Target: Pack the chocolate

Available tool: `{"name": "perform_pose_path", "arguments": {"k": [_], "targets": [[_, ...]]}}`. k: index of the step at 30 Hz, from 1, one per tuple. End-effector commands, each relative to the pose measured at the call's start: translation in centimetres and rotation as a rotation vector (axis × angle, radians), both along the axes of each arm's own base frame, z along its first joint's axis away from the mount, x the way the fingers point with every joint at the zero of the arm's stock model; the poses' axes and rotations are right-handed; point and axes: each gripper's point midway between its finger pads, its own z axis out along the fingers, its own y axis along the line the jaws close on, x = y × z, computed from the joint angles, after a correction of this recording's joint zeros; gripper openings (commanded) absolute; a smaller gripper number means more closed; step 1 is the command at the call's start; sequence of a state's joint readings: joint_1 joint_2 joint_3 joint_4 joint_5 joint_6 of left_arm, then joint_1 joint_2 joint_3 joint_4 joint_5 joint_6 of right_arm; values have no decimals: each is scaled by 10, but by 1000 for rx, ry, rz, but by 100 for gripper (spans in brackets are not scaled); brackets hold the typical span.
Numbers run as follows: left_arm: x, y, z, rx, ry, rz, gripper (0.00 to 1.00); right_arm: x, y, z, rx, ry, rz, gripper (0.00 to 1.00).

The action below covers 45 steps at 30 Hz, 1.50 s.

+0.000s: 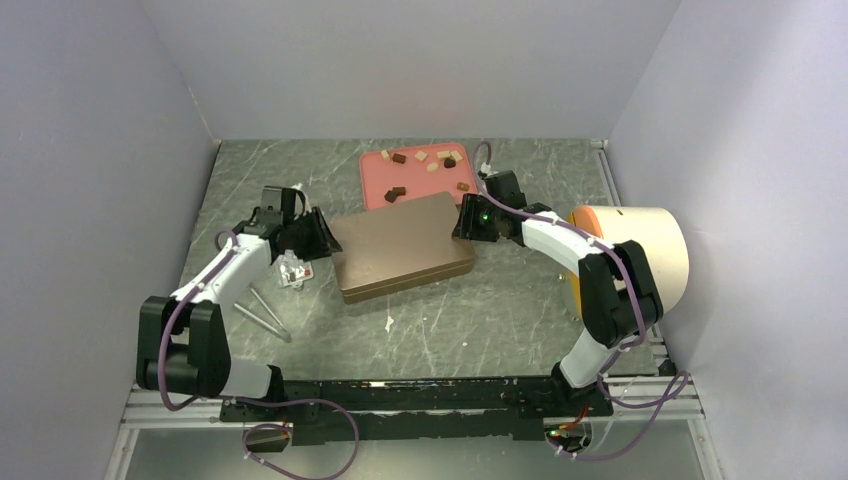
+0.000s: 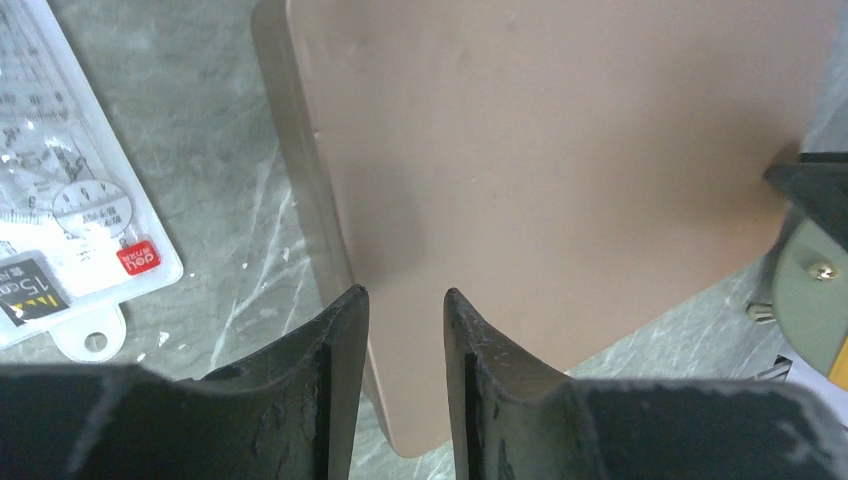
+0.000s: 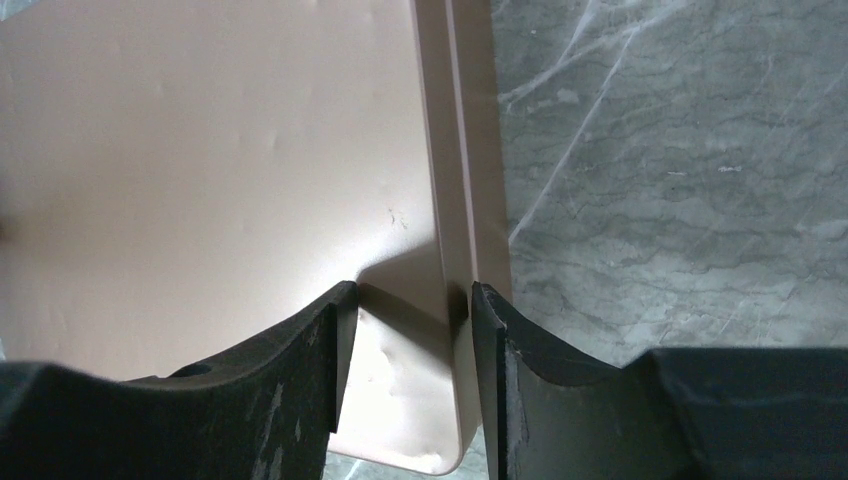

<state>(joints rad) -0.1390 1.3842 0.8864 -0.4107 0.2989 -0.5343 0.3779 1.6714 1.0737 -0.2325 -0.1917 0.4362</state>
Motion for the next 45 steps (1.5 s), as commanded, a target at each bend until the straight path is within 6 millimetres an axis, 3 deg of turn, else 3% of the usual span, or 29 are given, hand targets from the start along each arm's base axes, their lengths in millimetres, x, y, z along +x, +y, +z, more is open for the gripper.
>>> {"name": "perform_pose_path", "arguments": {"k": [1,4,6,13,15,25,29,32,34,39,45], "targets": [[18,-7,50,-24,-133,-29,39,0,-8,-2,-48,-30,-2,48],[23,-21,66,-86,-188,-76,38,-3,-10,-5,-57,-24,-1,46],[23,-27,64,-86,-181,-90,38,-7,-14,-10,-71,-16,-6,46],[-8,-41,12,-72,-62,-100,35,-30,-29,-34,-111,25,-33,45],[-13,-41,5,-80,-53,-93,34,-32,-31,-36,-115,25,-34,45],[5,-37,33,-35,-105,-77,36,-21,-25,-21,-92,-15,-27,46],[8,-25,8,34,-70,-40,36,-16,-22,-16,-83,-25,-26,46],[-5,-25,-23,28,24,-43,34,-14,-20,-15,-82,-23,-20,46],[-9,-27,-29,6,33,-38,34,-11,-20,-12,-84,-28,-21,46],[0,-27,-8,1,-28,-27,35,-3,-17,11,-73,-63,-19,47],[28,-21,30,46,-143,-7,37,11,-10,59,-25,-150,-23,51]]}}
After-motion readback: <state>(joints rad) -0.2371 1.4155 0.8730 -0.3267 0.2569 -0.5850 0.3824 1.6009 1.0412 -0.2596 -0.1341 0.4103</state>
